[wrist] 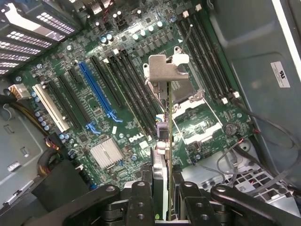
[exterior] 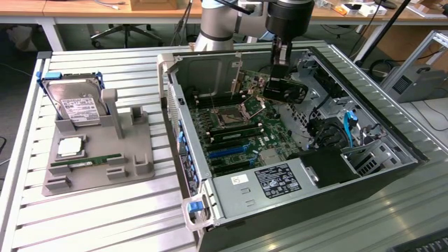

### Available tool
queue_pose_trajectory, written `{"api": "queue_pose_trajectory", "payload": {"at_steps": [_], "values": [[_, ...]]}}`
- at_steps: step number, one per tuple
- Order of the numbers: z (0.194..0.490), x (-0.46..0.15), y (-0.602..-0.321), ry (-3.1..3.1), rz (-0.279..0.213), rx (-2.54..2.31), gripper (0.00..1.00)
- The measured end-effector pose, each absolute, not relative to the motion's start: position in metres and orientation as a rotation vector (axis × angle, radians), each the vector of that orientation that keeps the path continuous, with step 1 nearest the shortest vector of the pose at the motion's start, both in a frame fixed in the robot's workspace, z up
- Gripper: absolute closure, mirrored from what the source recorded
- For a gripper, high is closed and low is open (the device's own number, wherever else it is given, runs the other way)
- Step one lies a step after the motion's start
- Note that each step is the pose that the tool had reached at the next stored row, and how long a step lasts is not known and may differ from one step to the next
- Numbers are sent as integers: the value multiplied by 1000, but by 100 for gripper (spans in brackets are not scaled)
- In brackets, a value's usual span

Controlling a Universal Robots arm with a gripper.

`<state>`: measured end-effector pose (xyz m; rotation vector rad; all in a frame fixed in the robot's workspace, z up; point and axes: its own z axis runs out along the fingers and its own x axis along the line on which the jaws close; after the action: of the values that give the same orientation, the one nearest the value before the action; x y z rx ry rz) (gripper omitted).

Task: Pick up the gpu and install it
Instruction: 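Insert the gpu into the slot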

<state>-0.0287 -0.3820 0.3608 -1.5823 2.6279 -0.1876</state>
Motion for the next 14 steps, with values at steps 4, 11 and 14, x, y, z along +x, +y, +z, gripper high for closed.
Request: {"api": "queue_pose_trajectory", "payload": {"at_steps": [4,11,14], "values": [[361,-29,-382,2611,-187,-1608,73],[360,-29,-382,2579,-185,-1655,73],[360,-29,-382,2566,-185,-1674,73]]}}
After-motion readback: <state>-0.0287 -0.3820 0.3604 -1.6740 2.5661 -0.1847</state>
